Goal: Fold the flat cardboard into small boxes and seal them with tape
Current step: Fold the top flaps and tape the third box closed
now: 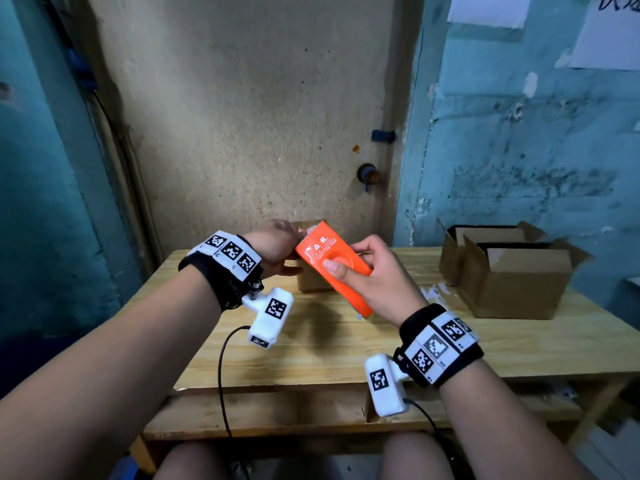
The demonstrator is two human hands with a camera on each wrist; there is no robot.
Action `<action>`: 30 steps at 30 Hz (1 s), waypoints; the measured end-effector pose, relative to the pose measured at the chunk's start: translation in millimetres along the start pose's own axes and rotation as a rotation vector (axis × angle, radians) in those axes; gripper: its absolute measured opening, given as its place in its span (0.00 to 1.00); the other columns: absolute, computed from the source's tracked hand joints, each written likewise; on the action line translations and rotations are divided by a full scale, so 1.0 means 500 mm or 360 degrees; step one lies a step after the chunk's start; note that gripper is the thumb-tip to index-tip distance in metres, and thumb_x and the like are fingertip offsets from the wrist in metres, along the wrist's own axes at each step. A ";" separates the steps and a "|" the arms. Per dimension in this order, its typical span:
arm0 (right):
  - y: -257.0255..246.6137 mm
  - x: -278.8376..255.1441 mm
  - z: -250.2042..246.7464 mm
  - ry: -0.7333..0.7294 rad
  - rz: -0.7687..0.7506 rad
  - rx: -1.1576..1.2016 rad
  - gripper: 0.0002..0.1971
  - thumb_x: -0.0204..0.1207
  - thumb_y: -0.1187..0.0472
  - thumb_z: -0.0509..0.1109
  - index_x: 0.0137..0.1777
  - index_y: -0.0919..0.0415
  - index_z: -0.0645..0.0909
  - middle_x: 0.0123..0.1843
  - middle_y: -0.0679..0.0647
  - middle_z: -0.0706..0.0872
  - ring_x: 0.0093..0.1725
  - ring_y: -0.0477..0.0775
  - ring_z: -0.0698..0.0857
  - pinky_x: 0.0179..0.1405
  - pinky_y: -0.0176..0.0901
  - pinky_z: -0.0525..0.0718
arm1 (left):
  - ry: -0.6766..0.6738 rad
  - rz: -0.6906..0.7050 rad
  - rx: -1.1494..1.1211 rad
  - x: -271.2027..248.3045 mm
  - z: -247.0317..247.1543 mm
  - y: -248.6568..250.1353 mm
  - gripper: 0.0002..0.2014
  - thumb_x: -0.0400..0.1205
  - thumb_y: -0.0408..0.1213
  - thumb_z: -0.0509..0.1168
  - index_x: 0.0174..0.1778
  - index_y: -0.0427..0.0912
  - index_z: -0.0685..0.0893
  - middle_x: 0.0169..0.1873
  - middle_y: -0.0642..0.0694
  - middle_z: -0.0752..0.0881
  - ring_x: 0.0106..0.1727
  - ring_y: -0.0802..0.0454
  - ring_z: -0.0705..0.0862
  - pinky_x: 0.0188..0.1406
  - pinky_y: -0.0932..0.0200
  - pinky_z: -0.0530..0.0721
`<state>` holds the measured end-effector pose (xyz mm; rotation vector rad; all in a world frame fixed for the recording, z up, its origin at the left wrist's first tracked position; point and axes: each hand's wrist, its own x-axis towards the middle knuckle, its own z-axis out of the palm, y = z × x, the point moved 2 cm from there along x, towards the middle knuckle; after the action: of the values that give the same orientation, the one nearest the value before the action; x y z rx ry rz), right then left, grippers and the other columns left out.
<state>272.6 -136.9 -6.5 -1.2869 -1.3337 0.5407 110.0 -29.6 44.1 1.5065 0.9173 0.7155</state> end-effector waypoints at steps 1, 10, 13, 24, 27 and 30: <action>-0.002 0.001 0.001 -0.0026 -0.0013 0.0003 0.36 0.57 0.27 0.85 0.55 0.48 0.78 0.47 0.54 0.94 0.42 0.53 0.93 0.45 0.61 0.91 | -0.0006 0.0007 0.0005 0.000 -0.004 0.003 0.15 0.91 0.38 0.61 0.37 0.45 0.79 0.28 0.48 0.83 0.35 0.52 0.82 0.43 0.53 0.82; -0.008 -0.021 0.013 -0.0050 -0.0019 -0.0048 0.33 0.61 0.31 0.84 0.56 0.50 0.78 0.46 0.51 0.94 0.43 0.53 0.94 0.47 0.62 0.92 | -0.0007 -0.0018 -0.0157 0.007 -0.031 -0.006 0.13 0.89 0.45 0.63 0.44 0.41 0.80 0.39 0.42 0.86 0.47 0.46 0.84 0.54 0.46 0.82; -0.011 -0.029 0.008 0.0023 0.0002 -0.0040 0.31 0.60 0.32 0.84 0.55 0.49 0.80 0.46 0.51 0.94 0.42 0.55 0.94 0.44 0.66 0.92 | -0.0215 -0.0148 -0.0236 0.004 -0.034 -0.014 0.14 0.88 0.49 0.62 0.43 0.43 0.80 0.37 0.46 0.84 0.41 0.50 0.83 0.43 0.54 0.82; -0.018 -0.044 0.015 0.0053 -0.0114 -0.0109 0.25 0.65 0.33 0.83 0.52 0.47 0.82 0.38 0.57 0.88 0.36 0.49 0.84 0.40 0.57 0.85 | -0.0261 -0.0288 -0.0109 0.001 -0.066 -0.029 0.14 0.67 0.45 0.78 0.46 0.44 0.87 0.42 0.47 0.87 0.44 0.53 0.85 0.49 0.60 0.79; -0.014 -0.047 0.018 0.0095 -0.0089 -0.0131 0.22 0.69 0.37 0.84 0.52 0.49 0.82 0.38 0.56 0.90 0.36 0.55 0.89 0.39 0.59 0.86 | -0.0195 -0.0160 -0.0149 -0.004 -0.056 -0.026 0.17 0.68 0.44 0.77 0.50 0.42 0.88 0.43 0.45 0.90 0.44 0.52 0.89 0.57 0.56 0.83; -0.015 -0.045 0.023 0.0145 0.0010 0.0117 0.23 0.70 0.45 0.85 0.55 0.60 0.83 0.44 0.58 0.94 0.41 0.60 0.93 0.41 0.59 0.90 | -0.0129 -0.0063 -0.0174 0.004 -0.046 -0.031 0.18 0.73 0.47 0.77 0.56 0.42 0.89 0.47 0.42 0.90 0.48 0.49 0.88 0.67 0.51 0.81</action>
<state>254.2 -154.9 -11.6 -1.2417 -1.2241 0.5245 89.3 -16.1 32.0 1.4070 0.8317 0.6607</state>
